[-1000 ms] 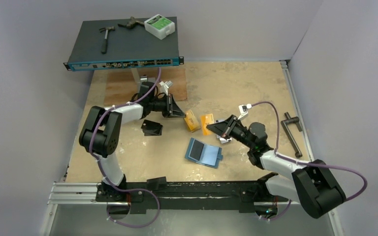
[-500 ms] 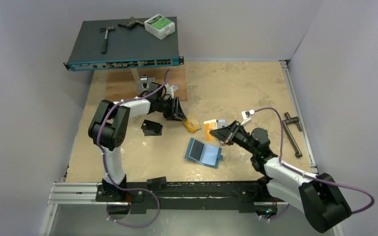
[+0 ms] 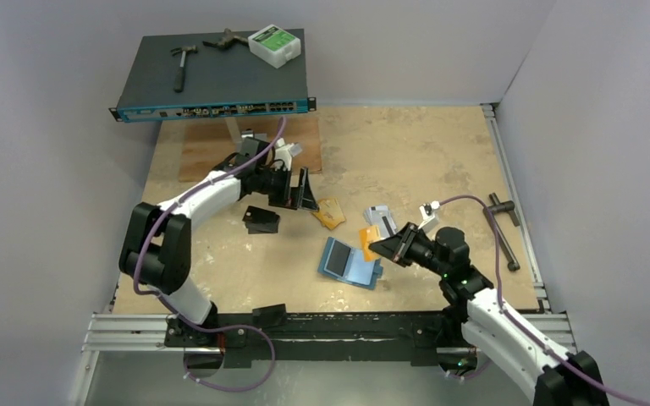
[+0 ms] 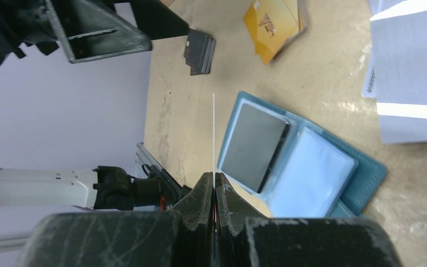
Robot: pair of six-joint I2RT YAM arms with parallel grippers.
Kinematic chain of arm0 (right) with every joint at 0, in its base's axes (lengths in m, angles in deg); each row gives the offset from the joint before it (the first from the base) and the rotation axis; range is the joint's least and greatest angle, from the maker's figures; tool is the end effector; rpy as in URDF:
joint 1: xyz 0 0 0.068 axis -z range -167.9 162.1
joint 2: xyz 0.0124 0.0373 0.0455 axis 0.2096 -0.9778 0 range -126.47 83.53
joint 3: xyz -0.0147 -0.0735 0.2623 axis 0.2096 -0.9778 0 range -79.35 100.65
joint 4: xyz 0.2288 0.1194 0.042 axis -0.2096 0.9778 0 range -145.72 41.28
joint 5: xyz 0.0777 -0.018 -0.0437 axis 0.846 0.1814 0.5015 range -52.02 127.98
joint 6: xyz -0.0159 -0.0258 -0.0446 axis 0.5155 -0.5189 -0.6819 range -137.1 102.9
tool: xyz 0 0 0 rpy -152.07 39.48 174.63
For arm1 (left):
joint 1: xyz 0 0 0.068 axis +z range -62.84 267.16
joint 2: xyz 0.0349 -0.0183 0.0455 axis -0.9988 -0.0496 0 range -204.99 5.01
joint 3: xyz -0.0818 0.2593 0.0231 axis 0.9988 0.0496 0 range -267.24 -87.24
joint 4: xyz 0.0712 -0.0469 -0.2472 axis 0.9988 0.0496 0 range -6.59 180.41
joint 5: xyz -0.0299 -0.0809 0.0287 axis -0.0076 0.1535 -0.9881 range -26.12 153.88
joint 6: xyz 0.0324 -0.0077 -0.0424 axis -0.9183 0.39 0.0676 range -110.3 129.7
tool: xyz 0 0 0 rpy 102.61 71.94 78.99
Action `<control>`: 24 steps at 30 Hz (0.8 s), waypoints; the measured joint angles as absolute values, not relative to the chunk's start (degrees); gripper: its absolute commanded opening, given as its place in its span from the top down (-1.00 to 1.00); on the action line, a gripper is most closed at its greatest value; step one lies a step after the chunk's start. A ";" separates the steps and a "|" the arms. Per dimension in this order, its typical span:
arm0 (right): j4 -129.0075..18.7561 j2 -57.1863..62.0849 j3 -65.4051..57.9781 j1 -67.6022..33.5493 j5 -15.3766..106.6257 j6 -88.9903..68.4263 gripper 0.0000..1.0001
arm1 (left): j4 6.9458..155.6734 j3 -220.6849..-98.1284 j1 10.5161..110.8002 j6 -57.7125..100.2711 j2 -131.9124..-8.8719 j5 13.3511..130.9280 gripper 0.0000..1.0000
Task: Put the credit cards into the card holder
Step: Place the credit card in the storage box, then insert the credit card into the card holder.
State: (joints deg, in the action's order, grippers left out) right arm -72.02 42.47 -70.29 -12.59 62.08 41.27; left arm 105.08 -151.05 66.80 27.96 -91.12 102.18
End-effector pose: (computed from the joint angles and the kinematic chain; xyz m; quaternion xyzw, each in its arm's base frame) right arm 0.1420 0.0813 0.1792 0.1051 0.7826 0.5161 0.3318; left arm 0.3180 -0.1415 0.2134 0.1179 0.8964 -0.3911 0.1724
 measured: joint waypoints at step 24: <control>-30.22 62.27 -71.47 -12.59 61.60 38.28 1.00 | 102.81 -141.19 55.17 28.31 -91.91 110.42 -0.35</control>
State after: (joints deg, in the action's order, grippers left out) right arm -30.22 62.27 -71.47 -12.59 61.60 38.28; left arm 102.81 -141.19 55.17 28.31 -91.91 110.42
